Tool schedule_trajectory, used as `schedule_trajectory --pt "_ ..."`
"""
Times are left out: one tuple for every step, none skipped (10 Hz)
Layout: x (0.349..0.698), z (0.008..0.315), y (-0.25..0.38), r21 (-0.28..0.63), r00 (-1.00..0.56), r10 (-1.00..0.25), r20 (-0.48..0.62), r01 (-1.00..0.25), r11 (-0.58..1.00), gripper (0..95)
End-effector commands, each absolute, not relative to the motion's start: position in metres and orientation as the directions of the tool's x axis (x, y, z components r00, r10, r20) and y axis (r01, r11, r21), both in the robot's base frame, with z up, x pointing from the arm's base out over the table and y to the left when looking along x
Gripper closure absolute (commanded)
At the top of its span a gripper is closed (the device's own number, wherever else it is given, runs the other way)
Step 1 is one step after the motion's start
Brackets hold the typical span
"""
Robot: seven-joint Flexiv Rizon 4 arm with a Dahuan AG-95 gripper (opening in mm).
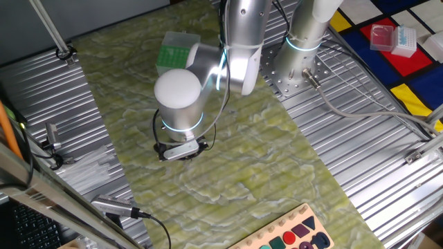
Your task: Insert a large pipette tip into the holder for large pipette tips
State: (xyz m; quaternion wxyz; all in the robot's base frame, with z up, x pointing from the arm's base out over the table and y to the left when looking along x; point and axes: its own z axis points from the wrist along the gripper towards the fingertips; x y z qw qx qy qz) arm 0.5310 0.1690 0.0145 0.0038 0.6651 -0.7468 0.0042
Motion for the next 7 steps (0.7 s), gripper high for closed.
schedule_trajectory --pt "0.537 0.014 0.169 0.001 -0.120 -0.993 0.001 -0.993 0.120 95.0" --pt "0.542 0.016 0.168 0.002 -0.128 -0.992 -0.001 -0.992 0.128 95.0" --pt "0.545 0.018 0.167 0.003 -0.144 -0.990 -0.005 -0.990 0.144 95.0" --pt "0.549 0.020 0.167 0.004 -0.149 -0.989 -0.001 -0.989 0.149 95.0" --pt "0.552 0.023 0.169 0.009 -0.133 -0.991 -0.003 -0.991 0.133 95.0" --pt "0.554 0.025 0.171 0.012 -0.110 -0.994 -0.003 -0.994 0.110 95.0" --pt "0.556 0.027 0.174 0.019 -0.059 -0.998 -0.006 -0.998 0.058 95.0"
